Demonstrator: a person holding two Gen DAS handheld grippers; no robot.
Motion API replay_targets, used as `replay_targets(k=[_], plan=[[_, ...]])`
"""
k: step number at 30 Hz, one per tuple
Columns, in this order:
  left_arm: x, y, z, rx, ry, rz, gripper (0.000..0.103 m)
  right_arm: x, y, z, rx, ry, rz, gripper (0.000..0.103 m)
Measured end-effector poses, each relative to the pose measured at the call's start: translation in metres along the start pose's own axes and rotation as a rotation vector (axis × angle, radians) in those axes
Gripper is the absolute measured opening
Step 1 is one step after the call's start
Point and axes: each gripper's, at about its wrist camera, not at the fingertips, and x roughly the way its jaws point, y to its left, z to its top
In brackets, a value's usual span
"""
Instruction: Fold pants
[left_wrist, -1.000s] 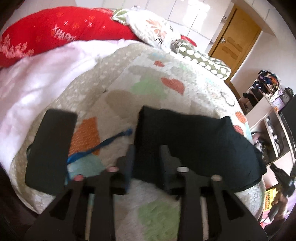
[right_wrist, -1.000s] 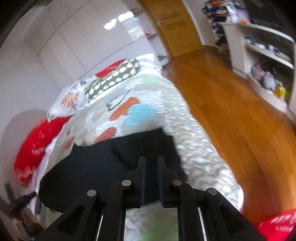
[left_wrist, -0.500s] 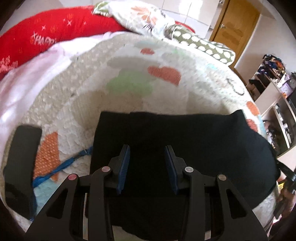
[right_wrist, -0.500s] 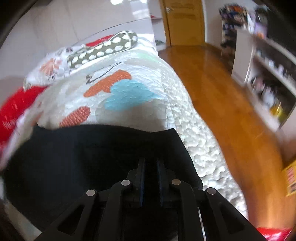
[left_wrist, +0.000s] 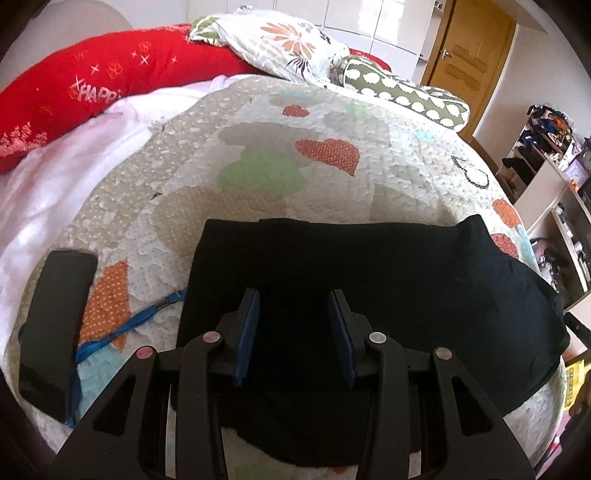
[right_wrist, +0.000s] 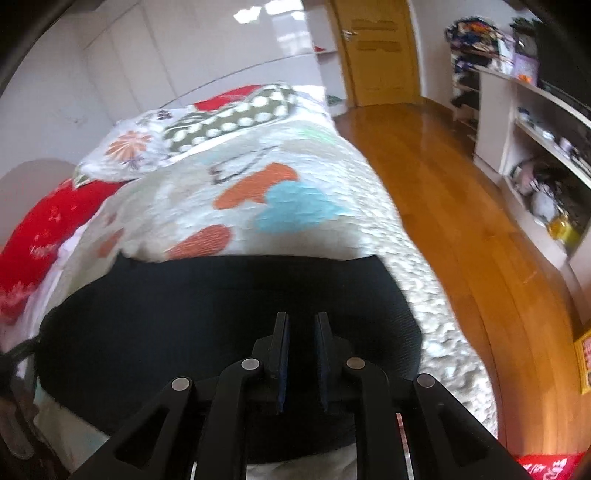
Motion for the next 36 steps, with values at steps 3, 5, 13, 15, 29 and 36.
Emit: replay_targets(k=[3, 5, 13, 15, 29, 36], plan=[[-0.008, -0.004, -0.003, 0.010, -0.013, 0.005, 0.038, -0.004, 0.017, -0.006, -0.039, 0.010, 0.034, 0.018], [-0.014, -0.006, -0.006, 0.016, -0.022, 0.006, 0.038, -0.003, 0.027, -0.011, -0.051, 0.017, 0.054, 0.025], [-0.024, -0.016, -0.024, 0.052, -0.048, 0.054, 0.038, 0.008, 0.045, -0.027, -0.081, 0.065, 0.086, 0.027], [-0.025, -0.017, -0.028, 0.050, -0.055, 0.064, 0.038, 0.010, 0.045, -0.029, -0.081, 0.069, 0.082, 0.027], [-0.007, -0.025, -0.044, 0.070, -0.037, 0.103, 0.038, 0.013, 0.018, -0.036, -0.046, 0.083, 0.028, 0.027], [-0.021, -0.043, -0.041, 0.097, -0.052, 0.052, 0.038, 0.006, 0.014, -0.036, -0.028, 0.070, 0.040, 0.031]])
